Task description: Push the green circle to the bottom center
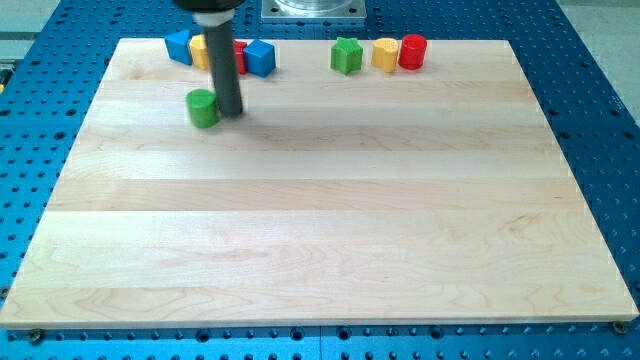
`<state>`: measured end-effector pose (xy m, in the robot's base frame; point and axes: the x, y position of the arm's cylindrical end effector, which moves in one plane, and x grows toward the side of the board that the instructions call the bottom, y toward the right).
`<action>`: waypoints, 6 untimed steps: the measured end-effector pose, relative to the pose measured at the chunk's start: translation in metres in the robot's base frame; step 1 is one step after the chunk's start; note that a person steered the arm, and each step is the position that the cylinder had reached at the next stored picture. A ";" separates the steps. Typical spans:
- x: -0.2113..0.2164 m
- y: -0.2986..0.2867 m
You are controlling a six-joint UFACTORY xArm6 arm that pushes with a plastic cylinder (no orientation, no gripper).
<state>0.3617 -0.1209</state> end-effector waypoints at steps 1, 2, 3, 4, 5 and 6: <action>-0.050 0.012; -0.046 -0.020; 0.033 -0.041; 0.099 -0.018; 0.031 -0.024; 0.055 -0.078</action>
<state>0.4168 -0.1994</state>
